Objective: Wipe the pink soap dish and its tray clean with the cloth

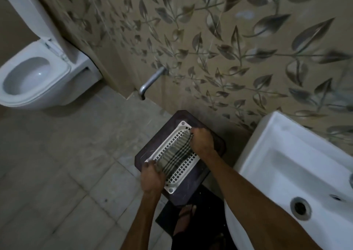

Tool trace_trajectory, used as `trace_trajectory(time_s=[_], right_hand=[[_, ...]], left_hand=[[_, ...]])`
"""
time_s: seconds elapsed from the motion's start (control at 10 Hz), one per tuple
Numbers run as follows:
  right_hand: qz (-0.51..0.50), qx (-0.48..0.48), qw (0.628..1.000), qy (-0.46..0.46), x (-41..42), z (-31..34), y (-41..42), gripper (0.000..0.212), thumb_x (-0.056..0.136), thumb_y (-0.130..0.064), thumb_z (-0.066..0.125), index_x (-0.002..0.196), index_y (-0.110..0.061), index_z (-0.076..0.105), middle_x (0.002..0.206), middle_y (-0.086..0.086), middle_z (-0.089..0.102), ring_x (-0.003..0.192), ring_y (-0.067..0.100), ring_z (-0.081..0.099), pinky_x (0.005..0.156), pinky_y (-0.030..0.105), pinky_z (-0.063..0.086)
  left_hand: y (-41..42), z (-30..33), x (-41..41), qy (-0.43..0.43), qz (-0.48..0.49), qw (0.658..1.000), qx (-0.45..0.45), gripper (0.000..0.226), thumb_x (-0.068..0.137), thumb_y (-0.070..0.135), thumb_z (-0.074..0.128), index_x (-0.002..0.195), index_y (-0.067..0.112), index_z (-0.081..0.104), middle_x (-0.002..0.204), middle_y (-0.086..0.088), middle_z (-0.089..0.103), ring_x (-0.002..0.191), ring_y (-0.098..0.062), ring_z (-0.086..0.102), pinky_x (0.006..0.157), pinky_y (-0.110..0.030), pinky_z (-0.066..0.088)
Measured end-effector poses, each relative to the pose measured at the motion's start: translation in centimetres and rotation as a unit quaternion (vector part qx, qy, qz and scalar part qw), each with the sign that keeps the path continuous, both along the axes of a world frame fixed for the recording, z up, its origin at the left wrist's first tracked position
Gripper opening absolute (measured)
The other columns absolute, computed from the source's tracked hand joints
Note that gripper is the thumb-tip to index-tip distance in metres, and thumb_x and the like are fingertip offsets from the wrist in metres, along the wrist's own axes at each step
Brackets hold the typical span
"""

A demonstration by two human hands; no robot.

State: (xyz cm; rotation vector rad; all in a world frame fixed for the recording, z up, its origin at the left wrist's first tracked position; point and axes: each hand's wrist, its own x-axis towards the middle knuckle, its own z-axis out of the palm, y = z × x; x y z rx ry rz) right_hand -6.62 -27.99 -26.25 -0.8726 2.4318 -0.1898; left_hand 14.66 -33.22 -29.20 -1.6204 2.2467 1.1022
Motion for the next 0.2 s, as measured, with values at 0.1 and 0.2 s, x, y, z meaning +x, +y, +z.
trace_trajectory(time_s=[0.1, 0.2], right_hand=[[0.062, 0.029, 0.997, -0.02, 1.7, 0.8, -0.1, 0.03, 0.09, -0.007, 0.059, 0.115, -0.015, 0.074, 0.117, 0.012, 0.074, 0.113, 0.034, 0.069, 0.09, 0.04, 0.058], [0.032, -0.013, 0.999, -0.023, 2.7, 1.6, 0.3, 0.024, 0.086, -0.008, 0.061, 0.105, -0.014, 0.076, 0.107, 0.011, 0.076, 0.105, 0.032, 0.071, 0.086, 0.036, 0.058]], left_hand=[[0.8, 1.2, -0.5, 0.003, -0.113, 0.993, -0.042, 0.053, 0.086, 0.002, 0.063, 0.139, 0.0, 0.057, 0.142, -0.022, 0.051, 0.123, -0.04, 0.056, 0.095, -0.049, 0.054], [1.0, 2.8, -2.1, 0.027, -0.151, 0.986, -0.07, 0.054, 0.084, 0.007, 0.068, 0.137, 0.003, 0.06, 0.138, -0.017, 0.056, 0.121, -0.038, 0.057, 0.096, -0.048, 0.053]])
